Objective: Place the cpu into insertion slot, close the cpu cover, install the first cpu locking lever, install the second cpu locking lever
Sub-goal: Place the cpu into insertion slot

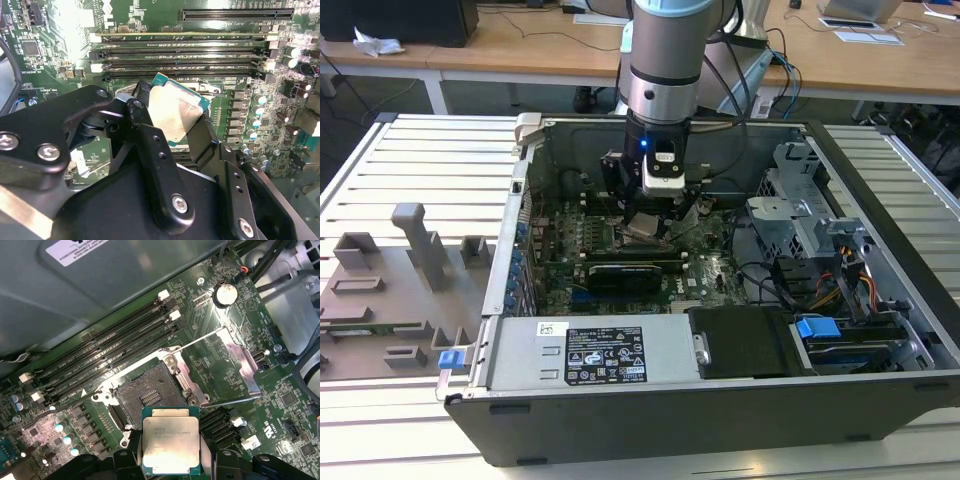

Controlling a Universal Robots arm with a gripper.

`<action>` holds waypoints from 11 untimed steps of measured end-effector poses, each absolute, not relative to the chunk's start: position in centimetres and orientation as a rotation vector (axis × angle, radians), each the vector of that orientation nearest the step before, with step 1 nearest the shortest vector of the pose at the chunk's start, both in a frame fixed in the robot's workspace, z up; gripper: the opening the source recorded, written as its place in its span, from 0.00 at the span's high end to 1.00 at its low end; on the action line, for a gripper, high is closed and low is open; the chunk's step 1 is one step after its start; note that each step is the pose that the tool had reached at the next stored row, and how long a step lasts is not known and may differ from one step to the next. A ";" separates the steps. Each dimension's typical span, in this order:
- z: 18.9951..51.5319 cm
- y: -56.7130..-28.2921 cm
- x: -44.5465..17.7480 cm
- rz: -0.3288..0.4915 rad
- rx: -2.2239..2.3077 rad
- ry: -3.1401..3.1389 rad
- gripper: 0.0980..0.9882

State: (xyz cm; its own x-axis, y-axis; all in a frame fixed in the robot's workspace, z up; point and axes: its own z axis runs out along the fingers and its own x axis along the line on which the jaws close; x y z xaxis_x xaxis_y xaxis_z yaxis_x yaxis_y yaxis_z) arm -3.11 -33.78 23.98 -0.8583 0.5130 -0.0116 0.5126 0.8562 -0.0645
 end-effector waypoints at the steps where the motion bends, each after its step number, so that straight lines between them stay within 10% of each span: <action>1: 24.0 -33.8 -3.1 0.103 -0.849 -3.016 0.50; 11: 23.9 -33.8 -3.1 0.108 -0.955 -2.983 0.50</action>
State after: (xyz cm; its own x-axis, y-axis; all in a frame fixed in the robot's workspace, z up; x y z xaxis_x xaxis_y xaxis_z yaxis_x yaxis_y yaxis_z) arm -3.11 -33.78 23.95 -0.8145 0.5801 -0.0137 0.5795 0.8121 -0.0678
